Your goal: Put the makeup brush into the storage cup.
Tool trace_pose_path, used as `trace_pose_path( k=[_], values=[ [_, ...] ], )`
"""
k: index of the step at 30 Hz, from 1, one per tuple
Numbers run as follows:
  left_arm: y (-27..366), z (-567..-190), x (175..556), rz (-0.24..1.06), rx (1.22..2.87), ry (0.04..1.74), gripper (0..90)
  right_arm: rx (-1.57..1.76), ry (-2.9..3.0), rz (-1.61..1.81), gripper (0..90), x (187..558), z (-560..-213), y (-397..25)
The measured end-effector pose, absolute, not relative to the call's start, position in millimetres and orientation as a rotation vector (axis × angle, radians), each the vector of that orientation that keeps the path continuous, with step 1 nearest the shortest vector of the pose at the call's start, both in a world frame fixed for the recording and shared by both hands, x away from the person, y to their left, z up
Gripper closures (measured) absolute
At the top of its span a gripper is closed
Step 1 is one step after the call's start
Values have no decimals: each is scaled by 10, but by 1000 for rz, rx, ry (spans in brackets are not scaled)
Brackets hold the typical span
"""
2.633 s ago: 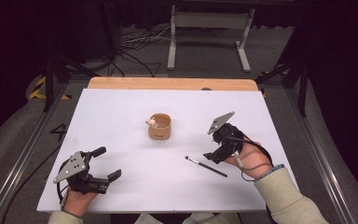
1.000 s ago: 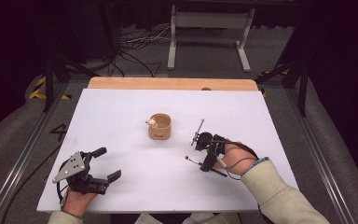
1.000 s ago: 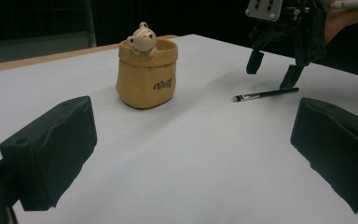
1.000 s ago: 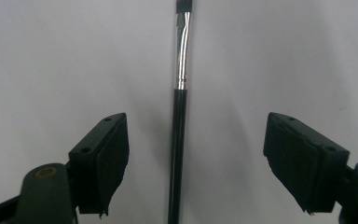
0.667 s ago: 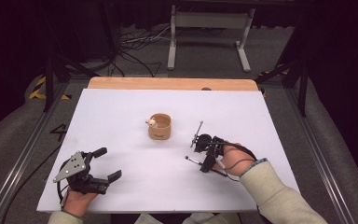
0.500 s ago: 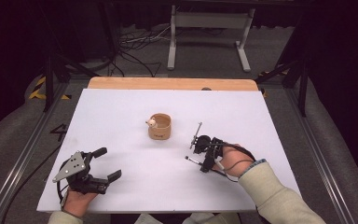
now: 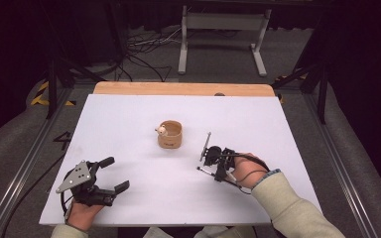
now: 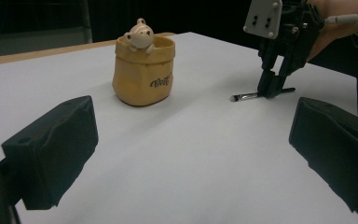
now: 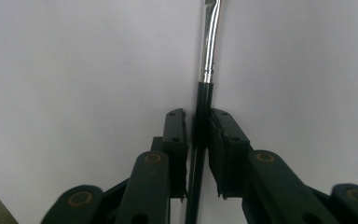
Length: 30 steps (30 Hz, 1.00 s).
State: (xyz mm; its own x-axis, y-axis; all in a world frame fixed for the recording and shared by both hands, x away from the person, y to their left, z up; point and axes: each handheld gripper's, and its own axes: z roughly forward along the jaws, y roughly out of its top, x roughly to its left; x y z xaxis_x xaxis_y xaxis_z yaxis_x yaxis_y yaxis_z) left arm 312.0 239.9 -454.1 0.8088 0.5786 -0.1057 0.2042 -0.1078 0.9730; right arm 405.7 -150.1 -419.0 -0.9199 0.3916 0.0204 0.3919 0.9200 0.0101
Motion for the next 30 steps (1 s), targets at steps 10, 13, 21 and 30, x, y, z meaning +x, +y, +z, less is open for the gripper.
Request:
trace_pose_path(
  k=[10,13,21,30],
  values=[
    [2394,-4540,3117,357,1687,618,20,-639,-3054,-10,840,4063,-4193,-1494],
    [2394,-4540,3117,358,1687,618,20,-642,-3055,-12,841,4060,-4192,-1499],
    [2394,-4539,3116,367,1692,617,19,-655,-3065,-55,842,4053,-4111,-1550],
    [2404,-4536,3114,394,1687,625,12,-692,-3087,-176,843,4034,-3895,-1649]
  ],
)
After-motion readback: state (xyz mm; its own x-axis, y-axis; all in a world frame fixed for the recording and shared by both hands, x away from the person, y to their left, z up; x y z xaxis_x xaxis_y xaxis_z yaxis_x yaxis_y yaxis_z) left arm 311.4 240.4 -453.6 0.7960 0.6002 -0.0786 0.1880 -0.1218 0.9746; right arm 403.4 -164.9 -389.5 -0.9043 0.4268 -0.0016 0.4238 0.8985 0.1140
